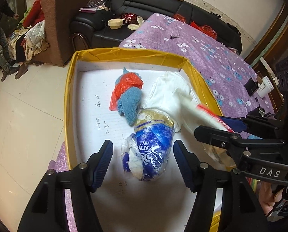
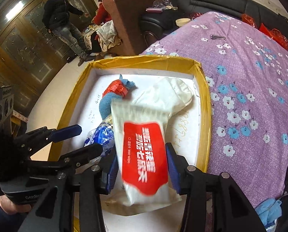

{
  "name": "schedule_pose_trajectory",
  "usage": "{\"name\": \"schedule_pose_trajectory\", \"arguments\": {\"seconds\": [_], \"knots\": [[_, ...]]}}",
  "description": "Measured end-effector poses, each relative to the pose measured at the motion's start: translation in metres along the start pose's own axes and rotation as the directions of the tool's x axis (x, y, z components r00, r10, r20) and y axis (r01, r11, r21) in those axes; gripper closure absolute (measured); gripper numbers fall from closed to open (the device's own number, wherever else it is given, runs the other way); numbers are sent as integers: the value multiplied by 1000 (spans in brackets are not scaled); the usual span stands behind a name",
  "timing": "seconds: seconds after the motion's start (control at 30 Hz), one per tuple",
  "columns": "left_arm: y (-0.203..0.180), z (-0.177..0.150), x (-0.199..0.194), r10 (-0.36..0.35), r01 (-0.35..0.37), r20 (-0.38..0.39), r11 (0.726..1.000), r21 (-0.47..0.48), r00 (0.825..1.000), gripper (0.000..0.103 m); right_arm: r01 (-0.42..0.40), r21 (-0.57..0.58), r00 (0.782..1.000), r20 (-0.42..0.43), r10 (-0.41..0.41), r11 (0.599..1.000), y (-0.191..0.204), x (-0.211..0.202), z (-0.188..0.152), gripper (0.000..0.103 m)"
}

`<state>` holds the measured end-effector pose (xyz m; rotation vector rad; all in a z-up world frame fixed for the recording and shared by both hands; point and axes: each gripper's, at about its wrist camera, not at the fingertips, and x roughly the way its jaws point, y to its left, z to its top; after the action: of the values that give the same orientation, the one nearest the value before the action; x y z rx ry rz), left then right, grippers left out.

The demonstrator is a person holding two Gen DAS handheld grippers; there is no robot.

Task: Organize soft objects
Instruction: 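Open both grippers to release the bag and wipe pack in the tray, then move both grippers back to the pile and grasp the striped sponge with the left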

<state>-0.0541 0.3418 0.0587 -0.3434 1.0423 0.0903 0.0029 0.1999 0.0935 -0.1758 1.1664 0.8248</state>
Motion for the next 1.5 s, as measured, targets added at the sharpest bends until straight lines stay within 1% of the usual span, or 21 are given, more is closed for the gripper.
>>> {"name": "schedule_pose_trajectory", "arguments": {"seconds": [0.03, 0.13, 0.2, 0.37, 0.73, 0.97, 1.1, 1.27, 1.4, 1.5], "knots": [[1, 1, -2, -1, 1, 6, 1000, -4, 1000, 39, -3, -6, 1000, 7, 3, 1000, 1, -3, 0, 49], [3, 3, -10, -2, 2, 23, 1000, -19, 1000, 37, -5, -22, 1000, 28, 6, 1000, 5, -11, -3, 49], [5, 4, -15, 0, 1, 33, 1000, -27, 999, 34, -1, -26, 999, 40, 2, 1000, 6, -17, -3, 49], [8, 3, -24, -2, 5, 52, 999, -46, 999, 34, -15, -11, 998, 56, 15, 1000, 3, -30, -8, 49], [-18, -6, -34, -14, 15, 68, 1000, -19, 998, 34, -30, 29, 995, 96, 27, 999, -12, -65, -28, 46], [-49, -14, -38, -28, 27, 71, 1000, 14, 997, 33, -30, 65, 993, 120, 22, 997, -34, -91, -54, 46], [-71, -20, -39, -41, 39, 65, 999, 37, 997, 30, -19, 100, 991, 131, 6, 995, -53, -109, -74, 45], [-105, -27, -42, -64, 59, 59, 995, 85, 996, 30, 3, 130, 987, 156, -23, 992, -77, -134, -100, 45], [-132, -34, -45, -87, 80, 51, 989, 124, 995, 30, 7, 182, 984, 173, -39, 983, -101, -155, -123, 45], [-155, -40, -46, -108, 100, 39, 982, 159, 993, 28, 12, 243, 980, 192, -60, 970, -124, -173, -145, 45]]}}
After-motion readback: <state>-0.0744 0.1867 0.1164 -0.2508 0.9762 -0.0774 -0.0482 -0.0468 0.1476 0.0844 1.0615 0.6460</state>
